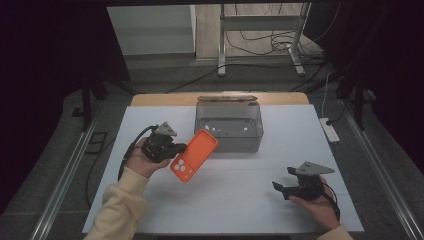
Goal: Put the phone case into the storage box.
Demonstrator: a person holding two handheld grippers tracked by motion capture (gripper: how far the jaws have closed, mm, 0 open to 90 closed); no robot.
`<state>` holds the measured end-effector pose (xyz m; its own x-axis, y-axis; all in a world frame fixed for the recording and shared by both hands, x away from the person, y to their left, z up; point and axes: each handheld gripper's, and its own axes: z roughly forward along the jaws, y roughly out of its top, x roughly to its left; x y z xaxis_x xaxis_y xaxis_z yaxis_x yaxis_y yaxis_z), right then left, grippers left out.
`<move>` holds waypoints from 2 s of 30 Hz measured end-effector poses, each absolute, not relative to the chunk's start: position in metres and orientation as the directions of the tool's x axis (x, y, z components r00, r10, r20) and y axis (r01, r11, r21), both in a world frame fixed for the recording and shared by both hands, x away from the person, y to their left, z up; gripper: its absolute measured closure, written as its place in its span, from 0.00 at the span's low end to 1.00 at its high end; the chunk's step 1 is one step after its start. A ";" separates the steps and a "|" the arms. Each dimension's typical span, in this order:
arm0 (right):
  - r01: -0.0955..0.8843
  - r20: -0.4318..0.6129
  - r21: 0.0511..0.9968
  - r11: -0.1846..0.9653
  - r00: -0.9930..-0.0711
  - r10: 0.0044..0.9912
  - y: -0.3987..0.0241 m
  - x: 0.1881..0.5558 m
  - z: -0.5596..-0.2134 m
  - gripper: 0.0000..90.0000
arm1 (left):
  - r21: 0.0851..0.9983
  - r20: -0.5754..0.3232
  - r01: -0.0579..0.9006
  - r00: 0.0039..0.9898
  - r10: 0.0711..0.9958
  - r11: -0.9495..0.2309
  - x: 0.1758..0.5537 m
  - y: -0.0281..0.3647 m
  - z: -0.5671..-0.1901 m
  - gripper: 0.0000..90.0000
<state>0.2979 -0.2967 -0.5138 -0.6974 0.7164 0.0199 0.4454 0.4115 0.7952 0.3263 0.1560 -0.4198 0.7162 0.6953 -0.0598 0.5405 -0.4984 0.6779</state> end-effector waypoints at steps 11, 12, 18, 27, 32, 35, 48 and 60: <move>0.446 0.021 0.795 0.410 -0.697 0.717 -0.297 0.298 -0.514 0.20 | 0.681 -0.059 0.523 0.737 0.673 -0.513 0.327 0.142 -0.422 0.98; 0.446 0.021 0.795 0.410 -0.696 0.717 -0.297 0.298 -0.514 0.20 | 0.680 -0.058 0.521 0.739 0.671 -0.515 0.327 0.141 -0.422 0.98; 0.446 0.021 0.796 0.408 -0.695 0.719 -0.297 0.297 -0.514 0.20 | 0.697 -0.049 0.504 0.744 0.667 -0.511 0.324 0.138 -0.425 0.98; 0.431 0.010 0.805 0.408 -0.698 0.716 -0.297 0.297 -0.512 0.21 | 0.705 -0.043 0.487 0.755 0.654 -0.516 0.322 0.134 -0.424 0.98; 0.430 0.010 0.805 0.409 -0.699 0.715 -0.296 0.298 -0.512 0.21 | 0.711 -0.039 0.480 0.756 0.653 -0.513 0.322 0.133 -0.424 0.98; 0.427 0.009 0.806 0.409 -0.701 0.713 -0.296 0.298 -0.512 0.21 | 0.707 -0.039 0.478 0.762 0.647 -0.521 0.322 0.131 -0.425 0.98; 0.421 0.029 0.817 0.393 -0.711 0.702 -0.291 0.298 -0.507 0.21 | 0.704 -0.039 0.473 0.770 0.637 -0.529 0.324 0.126 -0.429 0.98; 0.412 0.021 0.820 0.396 -0.714 0.700 -0.290 0.296 -0.505 0.21 | 0.705 -0.030 0.462 0.777 0.628 -0.538 0.321 0.121 -0.430 0.98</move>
